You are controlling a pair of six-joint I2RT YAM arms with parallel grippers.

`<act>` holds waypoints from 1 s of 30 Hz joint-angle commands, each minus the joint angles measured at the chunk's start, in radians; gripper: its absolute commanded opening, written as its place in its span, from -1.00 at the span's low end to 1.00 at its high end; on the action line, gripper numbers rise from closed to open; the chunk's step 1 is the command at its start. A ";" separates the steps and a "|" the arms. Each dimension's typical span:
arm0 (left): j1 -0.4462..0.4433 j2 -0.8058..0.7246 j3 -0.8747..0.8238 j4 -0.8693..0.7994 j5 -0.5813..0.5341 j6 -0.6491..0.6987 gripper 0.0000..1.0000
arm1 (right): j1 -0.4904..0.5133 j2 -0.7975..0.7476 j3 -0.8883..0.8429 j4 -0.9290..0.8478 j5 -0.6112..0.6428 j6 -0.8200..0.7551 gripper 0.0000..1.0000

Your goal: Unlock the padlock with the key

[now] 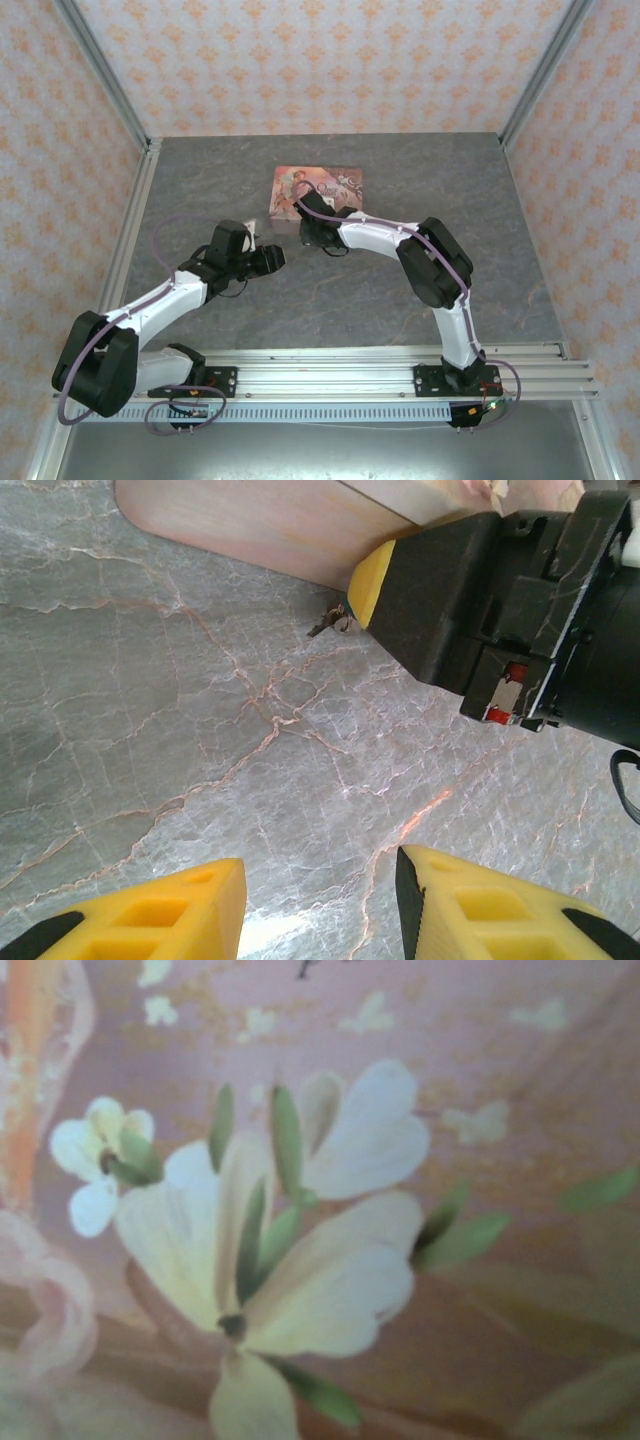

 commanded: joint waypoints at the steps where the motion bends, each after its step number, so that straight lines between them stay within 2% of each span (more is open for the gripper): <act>1: 0.012 -0.029 -0.015 -0.029 -0.017 0.032 -0.12 | 0.003 -0.007 0.033 -0.016 0.000 -0.030 -0.63; 4: 0.018 -0.037 -0.015 -0.032 -0.014 0.038 -0.12 | 0.004 -0.018 0.038 -0.017 -0.047 -0.051 -0.78; 12: 0.046 -0.047 -0.017 -0.008 0.045 0.055 -0.12 | -0.011 -0.030 0.046 -0.023 -0.182 -0.081 -0.99; 17: 0.060 -0.043 -0.017 0.038 0.103 0.043 -0.12 | -0.044 -0.054 0.022 0.000 -0.266 -0.056 -1.00; 24: 0.060 -0.011 -0.046 0.201 0.213 0.002 -0.12 | -0.096 -0.072 0.008 0.017 -0.399 0.007 -1.00; 30: 0.061 0.041 -0.055 0.308 0.263 -0.021 -0.10 | -0.134 -0.072 0.006 0.029 -0.531 0.069 -1.00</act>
